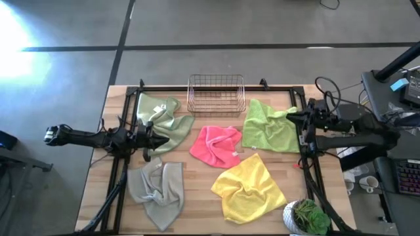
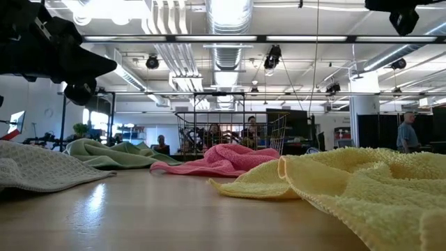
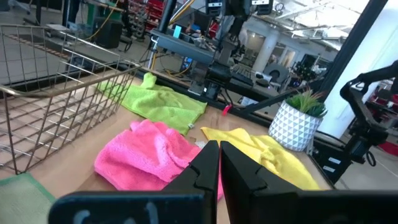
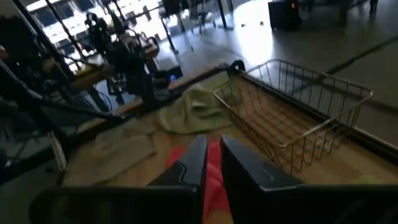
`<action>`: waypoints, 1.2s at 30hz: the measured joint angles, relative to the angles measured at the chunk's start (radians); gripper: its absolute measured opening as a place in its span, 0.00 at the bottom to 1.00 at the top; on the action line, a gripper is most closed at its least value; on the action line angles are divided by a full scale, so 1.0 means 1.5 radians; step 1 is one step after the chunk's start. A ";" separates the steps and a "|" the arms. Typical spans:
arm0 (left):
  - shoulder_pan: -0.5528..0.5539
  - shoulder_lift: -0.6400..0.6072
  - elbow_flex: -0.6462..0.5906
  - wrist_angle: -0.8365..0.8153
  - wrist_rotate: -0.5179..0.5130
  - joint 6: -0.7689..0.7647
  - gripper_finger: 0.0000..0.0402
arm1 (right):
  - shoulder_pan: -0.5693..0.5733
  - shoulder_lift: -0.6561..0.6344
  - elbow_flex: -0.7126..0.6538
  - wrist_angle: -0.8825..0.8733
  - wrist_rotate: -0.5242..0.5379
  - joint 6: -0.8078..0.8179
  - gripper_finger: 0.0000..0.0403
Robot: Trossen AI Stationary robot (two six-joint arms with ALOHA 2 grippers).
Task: Fold microfiber towels
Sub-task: Fold the pink microfiber cloth
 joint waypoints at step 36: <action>0.000 0.000 0.000 0.051 0.000 0.006 0.00 | 0.120 0.465 0.040 0.057 -0.089 -0.099 0.29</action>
